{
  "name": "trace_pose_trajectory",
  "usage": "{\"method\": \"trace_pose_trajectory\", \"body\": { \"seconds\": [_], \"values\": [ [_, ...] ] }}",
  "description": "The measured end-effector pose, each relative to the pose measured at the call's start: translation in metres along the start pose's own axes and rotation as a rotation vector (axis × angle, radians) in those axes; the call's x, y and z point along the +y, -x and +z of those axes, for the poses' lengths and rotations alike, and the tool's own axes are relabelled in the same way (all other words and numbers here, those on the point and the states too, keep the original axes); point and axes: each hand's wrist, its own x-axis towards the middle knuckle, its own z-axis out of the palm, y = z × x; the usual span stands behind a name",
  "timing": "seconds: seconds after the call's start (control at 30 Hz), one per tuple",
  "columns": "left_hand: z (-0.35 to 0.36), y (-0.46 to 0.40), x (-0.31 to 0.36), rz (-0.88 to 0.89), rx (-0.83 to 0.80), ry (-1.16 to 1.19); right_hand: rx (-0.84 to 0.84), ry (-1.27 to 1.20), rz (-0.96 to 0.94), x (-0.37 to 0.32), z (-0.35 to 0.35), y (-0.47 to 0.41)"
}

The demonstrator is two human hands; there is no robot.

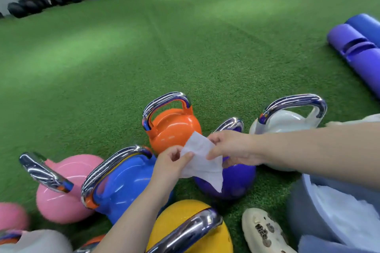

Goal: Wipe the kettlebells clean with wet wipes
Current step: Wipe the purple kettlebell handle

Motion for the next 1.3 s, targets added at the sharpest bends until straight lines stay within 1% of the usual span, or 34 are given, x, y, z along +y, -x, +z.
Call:
{"method": "trace_pose_trajectory", "body": {
  "seconds": [0.13, 0.23, 0.3, 0.43, 0.5, 0.6, 0.67, 0.73, 0.8, 0.83, 0.9, 0.97, 1.0, 1.07, 1.13, 1.23, 1.3],
  "values": [
    [0.005, -0.008, -0.023, -0.014, -0.017, -0.141, 0.139, 0.070, -0.023, 0.023, -0.006, -0.011],
    [0.004, -0.011, -0.036, -0.014, -0.053, -0.268, 0.219, 0.230, -0.010, 0.037, -0.005, -0.017],
    [0.006, -0.013, -0.041, 0.002, -0.059, -0.353, 0.326, 0.325, 0.004, 0.049, -0.001, -0.020],
    [0.013, -0.023, -0.044, 0.032, -0.025, -0.481, 0.513, 0.460, -0.034, 0.057, 0.006, -0.024],
    [0.016, -0.027, -0.044, 0.049, -0.008, -0.502, 0.588, 0.485, -0.047, 0.057, 0.009, -0.028],
    [0.019, -0.033, -0.049, 0.056, 0.030, -0.515, 0.669, 0.443, -0.048, 0.058, 0.013, -0.033],
    [0.023, -0.036, -0.052, 0.002, 0.054, -0.506, 0.660, 0.347, -0.014, 0.058, 0.018, -0.034],
    [0.027, -0.040, -0.055, -0.063, 0.074, -0.456, 0.626, 0.178, -0.019, 0.060, 0.025, -0.032],
    [0.029, -0.039, -0.053, -0.119, 0.106, -0.380, 0.607, 0.124, -0.033, 0.068, 0.033, -0.029],
    [0.028, -0.038, -0.054, -0.132, 0.100, -0.341, 0.598, 0.106, -0.038, 0.074, 0.038, -0.029],
    [0.027, -0.032, -0.053, -0.127, 0.024, -0.323, 0.563, 0.087, -0.052, 0.081, 0.046, -0.023],
    [0.027, -0.026, -0.057, -0.096, -0.063, -0.298, 0.522, 0.103, -0.084, 0.088, 0.050, -0.023],
    [0.028, -0.025, -0.060, -0.095, -0.078, -0.289, 0.499, 0.150, -0.081, 0.089, 0.050, -0.023],
    [0.030, -0.028, -0.067, -0.099, -0.058, -0.306, 0.479, 0.218, -0.069, 0.086, 0.048, -0.025],
    [0.035, -0.032, -0.076, -0.124, -0.063, -0.338, 0.448, 0.193, -0.098, 0.077, 0.043, -0.030],
    [0.044, -0.032, -0.088, -0.196, -0.141, -0.238, 0.375, 0.271, -0.050, 0.066, 0.032, -0.039],
    [0.048, -0.036, -0.093, -0.220, -0.132, -0.222, 0.367, 0.288, -0.022, 0.064, 0.030, -0.041]
  ]
}}
